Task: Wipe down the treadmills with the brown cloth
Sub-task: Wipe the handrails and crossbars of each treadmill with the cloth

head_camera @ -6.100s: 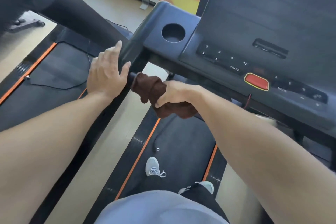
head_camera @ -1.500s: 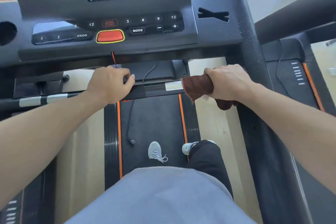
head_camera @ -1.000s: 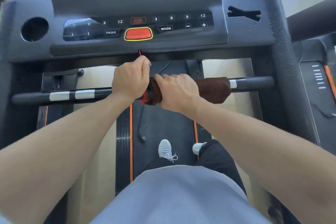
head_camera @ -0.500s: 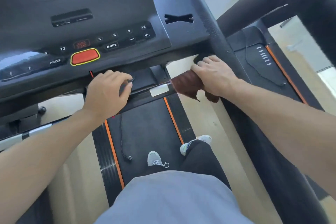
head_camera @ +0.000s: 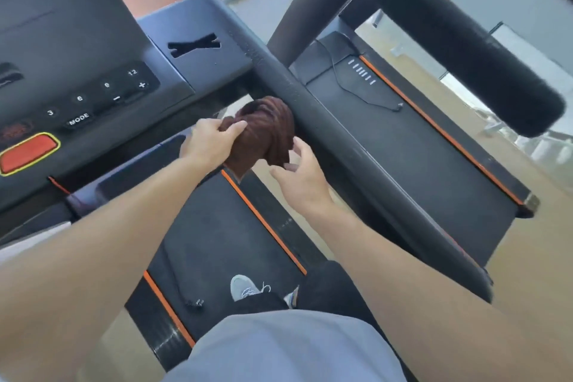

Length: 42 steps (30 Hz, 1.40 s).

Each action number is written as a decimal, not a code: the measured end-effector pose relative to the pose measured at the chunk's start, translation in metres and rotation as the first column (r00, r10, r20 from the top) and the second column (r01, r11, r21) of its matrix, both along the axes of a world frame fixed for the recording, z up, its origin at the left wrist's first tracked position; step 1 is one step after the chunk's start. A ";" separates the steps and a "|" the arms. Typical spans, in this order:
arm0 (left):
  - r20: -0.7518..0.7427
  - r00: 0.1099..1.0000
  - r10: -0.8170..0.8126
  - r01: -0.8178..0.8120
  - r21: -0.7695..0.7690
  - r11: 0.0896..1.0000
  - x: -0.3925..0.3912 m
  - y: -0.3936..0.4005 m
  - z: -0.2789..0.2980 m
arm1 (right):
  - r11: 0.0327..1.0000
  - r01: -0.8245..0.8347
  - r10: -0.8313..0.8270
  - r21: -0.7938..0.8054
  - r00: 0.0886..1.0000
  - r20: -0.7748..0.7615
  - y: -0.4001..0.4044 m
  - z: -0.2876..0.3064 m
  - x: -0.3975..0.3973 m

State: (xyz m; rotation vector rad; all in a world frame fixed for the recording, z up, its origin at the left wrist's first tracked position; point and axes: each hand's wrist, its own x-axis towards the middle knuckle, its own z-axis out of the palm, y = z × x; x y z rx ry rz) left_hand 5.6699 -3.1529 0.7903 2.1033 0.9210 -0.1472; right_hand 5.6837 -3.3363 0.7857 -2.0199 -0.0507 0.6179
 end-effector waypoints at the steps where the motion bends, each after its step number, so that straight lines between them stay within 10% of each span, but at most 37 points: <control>1: 0.130 0.992 0.004 -0.010 0.041 0.999 -0.005 -0.006 -0.002 | 1.000 0.006 -0.005 0.015 0.999 -0.052 -0.002 0.000 0.002; 9: 0.645 0.749 0.153 0.090 -0.329 0.940 -0.038 -0.111 0.058 | 0.952 -0.036 0.093 0.305 0.980 -0.175 -0.046 0.020 0.003; 19: 0.528 0.676 0.514 -0.029 -0.678 0.735 -0.065 -0.213 0.107 | 0.813 0.072 0.174 0.578 0.917 -0.359 -0.183 0.061 -0.022; 25: 0.367 0.675 0.640 -0.296 -0.659 0.691 -0.107 -0.269 0.065 | 0.836 0.052 0.046 0.547 0.985 -0.164 -0.245 0.082 -0.021; 30: 0.100 0.859 0.503 -0.382 -0.528 0.758 -0.138 -0.302 0.039 | 0.855 -0.413 0.299 0.313 0.887 0.351 -0.274 0.100 -0.015; 35: 0.436 0.897 0.073 0.028 -0.220 0.975 -0.127 -0.293 0.047 | 0.747 -0.625 0.532 0.228 0.767 0.358 -0.291 0.114 -0.006; 42: 0.393 0.843 -0.368 0.478 -0.233 0.847 -0.086 -0.285 0.058 | 0.752 -0.638 0.577 0.168 0.759 0.301 -0.308 0.125 0.010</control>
